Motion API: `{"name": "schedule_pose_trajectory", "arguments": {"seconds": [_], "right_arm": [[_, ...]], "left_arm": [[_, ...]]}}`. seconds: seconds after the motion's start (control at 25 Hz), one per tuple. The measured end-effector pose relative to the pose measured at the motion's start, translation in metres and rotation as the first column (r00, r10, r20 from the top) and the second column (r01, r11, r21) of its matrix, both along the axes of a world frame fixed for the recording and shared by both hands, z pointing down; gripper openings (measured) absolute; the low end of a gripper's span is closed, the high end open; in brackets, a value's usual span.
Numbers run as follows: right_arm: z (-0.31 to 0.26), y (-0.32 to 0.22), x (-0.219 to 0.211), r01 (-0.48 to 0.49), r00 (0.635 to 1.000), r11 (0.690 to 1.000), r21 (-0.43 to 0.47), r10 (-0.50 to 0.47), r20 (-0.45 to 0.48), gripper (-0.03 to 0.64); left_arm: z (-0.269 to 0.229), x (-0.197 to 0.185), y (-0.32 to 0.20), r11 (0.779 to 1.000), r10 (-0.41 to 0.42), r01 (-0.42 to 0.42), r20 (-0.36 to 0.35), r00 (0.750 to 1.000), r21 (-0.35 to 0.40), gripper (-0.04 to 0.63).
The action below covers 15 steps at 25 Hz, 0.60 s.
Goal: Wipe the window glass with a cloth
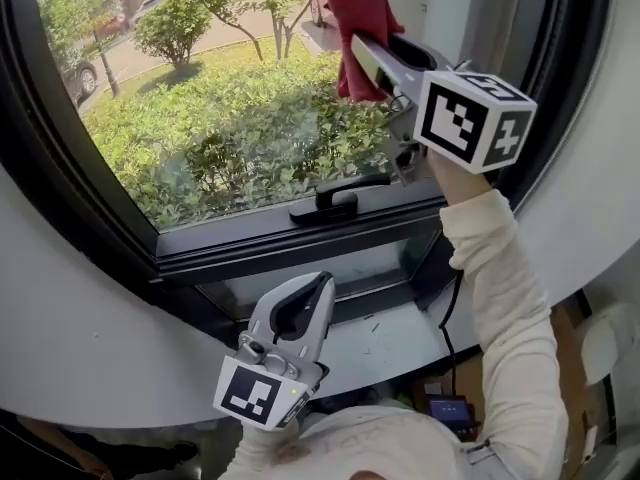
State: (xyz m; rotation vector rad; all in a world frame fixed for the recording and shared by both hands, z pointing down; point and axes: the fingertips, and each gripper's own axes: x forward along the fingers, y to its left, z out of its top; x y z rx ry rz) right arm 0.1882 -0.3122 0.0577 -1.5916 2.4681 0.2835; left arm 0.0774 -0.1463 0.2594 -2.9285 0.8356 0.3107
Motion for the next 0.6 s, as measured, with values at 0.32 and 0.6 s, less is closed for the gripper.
{"name": "schedule_pose_trajectory", "arguments": {"seconds": [0.32, 0.6], "right_arm": [[-0.006, 0.009, 0.096, -0.083, 0.996, 0.996, 0.017, 0.083, 0.045, 0.103], [-0.003, 0.014, 0.148, -0.158, 0.982, 0.987, 0.031, 0.153, 0.107, 0.103]], "left_arm": [[0.001, 0.051, 0.0, 1.0, 0.011, -0.012, 0.015, 1.0, 0.008, 0.0], [0.002, 0.07, 0.0, 1.0, 0.024, -0.024, 0.024, 0.999, 0.006, 0.0]]}}
